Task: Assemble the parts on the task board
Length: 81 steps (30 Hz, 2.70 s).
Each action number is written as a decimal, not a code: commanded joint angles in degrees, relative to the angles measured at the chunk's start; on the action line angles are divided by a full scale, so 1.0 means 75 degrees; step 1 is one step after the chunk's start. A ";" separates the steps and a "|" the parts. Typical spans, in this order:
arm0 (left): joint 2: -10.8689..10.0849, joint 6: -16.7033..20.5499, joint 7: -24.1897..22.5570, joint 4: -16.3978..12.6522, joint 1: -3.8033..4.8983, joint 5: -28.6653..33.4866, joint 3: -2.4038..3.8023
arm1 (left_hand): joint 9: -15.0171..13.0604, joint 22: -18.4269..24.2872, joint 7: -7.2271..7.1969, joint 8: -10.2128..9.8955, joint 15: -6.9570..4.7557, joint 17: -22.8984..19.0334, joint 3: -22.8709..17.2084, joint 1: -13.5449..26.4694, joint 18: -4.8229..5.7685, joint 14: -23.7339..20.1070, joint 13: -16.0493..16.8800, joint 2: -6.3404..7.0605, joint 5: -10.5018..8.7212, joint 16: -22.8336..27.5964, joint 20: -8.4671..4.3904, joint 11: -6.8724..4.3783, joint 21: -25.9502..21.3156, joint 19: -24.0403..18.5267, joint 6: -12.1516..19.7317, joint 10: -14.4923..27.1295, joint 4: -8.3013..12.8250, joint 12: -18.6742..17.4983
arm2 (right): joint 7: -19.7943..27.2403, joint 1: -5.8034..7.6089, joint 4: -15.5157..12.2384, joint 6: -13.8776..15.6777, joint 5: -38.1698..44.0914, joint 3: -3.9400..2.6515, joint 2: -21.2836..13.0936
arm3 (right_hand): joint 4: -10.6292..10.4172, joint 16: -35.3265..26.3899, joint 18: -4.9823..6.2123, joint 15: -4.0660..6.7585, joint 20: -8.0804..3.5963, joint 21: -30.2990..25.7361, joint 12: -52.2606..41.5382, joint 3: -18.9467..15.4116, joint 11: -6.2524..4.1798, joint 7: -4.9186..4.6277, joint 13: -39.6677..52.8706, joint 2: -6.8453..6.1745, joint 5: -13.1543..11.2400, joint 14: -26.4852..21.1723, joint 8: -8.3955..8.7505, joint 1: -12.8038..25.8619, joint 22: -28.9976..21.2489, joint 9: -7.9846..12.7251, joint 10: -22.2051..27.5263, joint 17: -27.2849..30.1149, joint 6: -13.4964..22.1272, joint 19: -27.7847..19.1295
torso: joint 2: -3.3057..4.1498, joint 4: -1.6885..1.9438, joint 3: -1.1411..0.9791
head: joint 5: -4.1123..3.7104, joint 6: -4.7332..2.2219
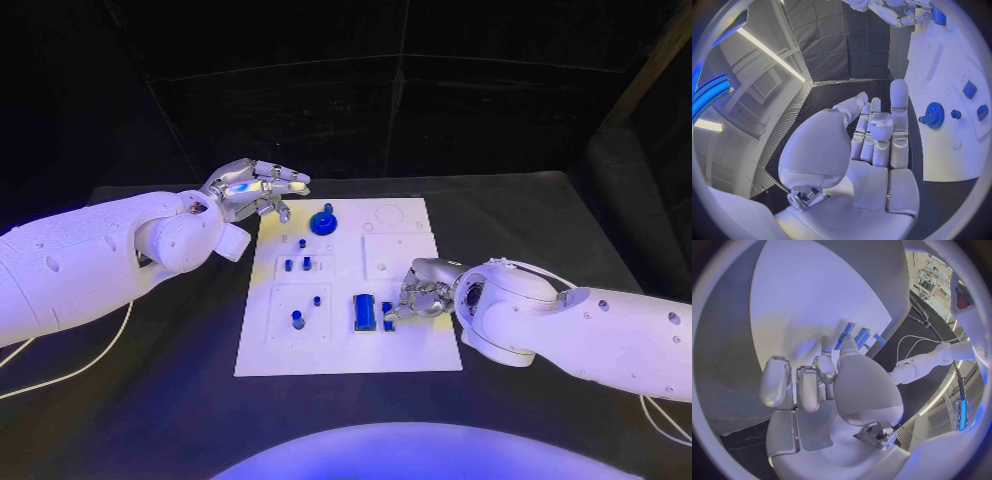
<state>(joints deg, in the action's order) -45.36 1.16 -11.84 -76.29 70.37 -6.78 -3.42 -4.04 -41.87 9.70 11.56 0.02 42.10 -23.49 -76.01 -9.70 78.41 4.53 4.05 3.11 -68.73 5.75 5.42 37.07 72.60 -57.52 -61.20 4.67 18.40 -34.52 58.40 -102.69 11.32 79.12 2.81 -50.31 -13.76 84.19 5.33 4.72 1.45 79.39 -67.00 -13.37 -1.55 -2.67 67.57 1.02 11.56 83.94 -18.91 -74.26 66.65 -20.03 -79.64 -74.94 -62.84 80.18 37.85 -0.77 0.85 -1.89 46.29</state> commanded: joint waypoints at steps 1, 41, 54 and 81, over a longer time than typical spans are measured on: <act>0.0008 -0.0093 -0.0005 -0.0001 0.0010 -0.0027 0.0004 | 0.0010 0.0007 0.0007 0.0025 0.0042 -0.0001 -0.0014 0.0062 -0.0096 -0.0016 -0.0012 -0.0041 0.0010 -0.0029 0.0025 0.0003 -0.0028 -0.0022 0.0031 0.0030 -0.0014 0.0030 | 0.0424 0.0004 -0.0083 0.0374 -0.0082 0.0001 -0.0073 | -0.0049 -0.0006 -0.0107 0.0041 -0.0019 0.0009 0.0012 -0.0120 0.0027 -0.0036 -0.0035 -0.0094 -0.0092 0.0558 0.0031 0.0070 -0.0024 -0.0026 -0.0021 -0.0705 0.0016 0.0033 | -0.0017 -0.0001 0.0001 | -0.0009 -0.0008; 0.0935 0.1306 -0.1653 0.1729 -0.0614 0.1648 -0.0003 | 0.0538 0.3895 -0.0308 -0.1541 0.0794 -0.5613 0.1516 0.3241 0.0389 -0.5367 -0.0603 -0.0539 -0.0414 0.8037 0.0678 0.0174 -0.4394 -0.5707 0.2502 0.2650 -0.0622 -0.1894 | 0.7338 0.0589 0.5615 0.0696 -0.8944 -0.0082 0.1993 | 0.1834 -1.1226 0.0206 -0.1267 0.1008 -0.9003 0.8367 0.1111 0.1037 -0.0673 -0.9009 -0.0136 -0.0602 -0.5376 0.2522 0.1792 -0.8320 0.2670 0.5098 0.9330 0.3302 -0.5502 | -0.0846 -0.0096 0.0029 | -0.0042 -0.1354; 0.0608 0.3014 -0.1939 0.0358 -0.0903 0.1360 0.0174 | 0.0538 0.4587 -0.0712 -0.1541 -0.0003 -0.5613 0.2180 0.6046 0.0592 -0.7443 -0.0603 -0.0539 -0.0414 0.8503 0.0095 -0.0723 -0.4943 -0.7330 0.4613 0.4903 -0.0622 -0.2453 | 0.7877 0.0435 0.3907 0.2300 -0.9644 -0.0209 0.1451 | 0.1834 -1.1226 -0.0008 -0.0630 0.0522 -0.9653 0.8934 0.1782 0.0206 -0.0260 -0.9009 -0.0136 -0.0994 -0.7715 0.2522 0.5087 -0.8886 0.2670 0.7313 0.9992 0.5355 -0.7585 | -0.0889 0.0103 -0.0114 | 0.0252 -0.1588; 0.0089 0.5728 -0.2394 -0.1821 -0.1361 0.0904 0.0456 | 0.0538 0.5583 -0.1294 -0.1541 -0.0003 -0.5613 0.3133 0.8779 0.1293 -0.9459 -0.0603 -0.0539 -0.0414 0.9164 -0.0766 -0.0723 -0.4943 -0.8884 0.6657 0.7079 -0.0622 -0.2453 | 0.8576 0.0235 0.1698 0.4373 -1.0549 -0.0374 0.0750 | 0.1834 -1.1226 -0.0710 -0.0630 -0.0193 -1.0586 0.8934 0.1782 0.0206 0.0356 -0.9009 -0.0136 -0.1542 -1.0022 0.2522 0.8276 -0.8886 0.2670 0.9505 0.9992 0.7359 -0.9644 | -0.0889 0.0103 -0.0114 | 0.0252 -0.1588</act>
<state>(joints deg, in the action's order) -44.67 42.69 -28.39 -89.84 60.06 1.10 -0.07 -0.07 -0.86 0.12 0.23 0.05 0.06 -0.95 -13.79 -1.24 10.15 0.08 0.00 0.21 -0.44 0.38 0.08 0.22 8.05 -10.25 -10.97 0.00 0.21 28.53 60.07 -89.83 42.86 0.52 0.07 -44.67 -0.03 0.27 1.27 0.00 0.20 0.80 -0.21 -0.38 0.02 -0.11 0.08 0.03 0.33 12.02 -0.23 -16.64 0.08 -0.06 -11.49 -0.11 -10.43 10.73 31.17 0.00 0.00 0.01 34.37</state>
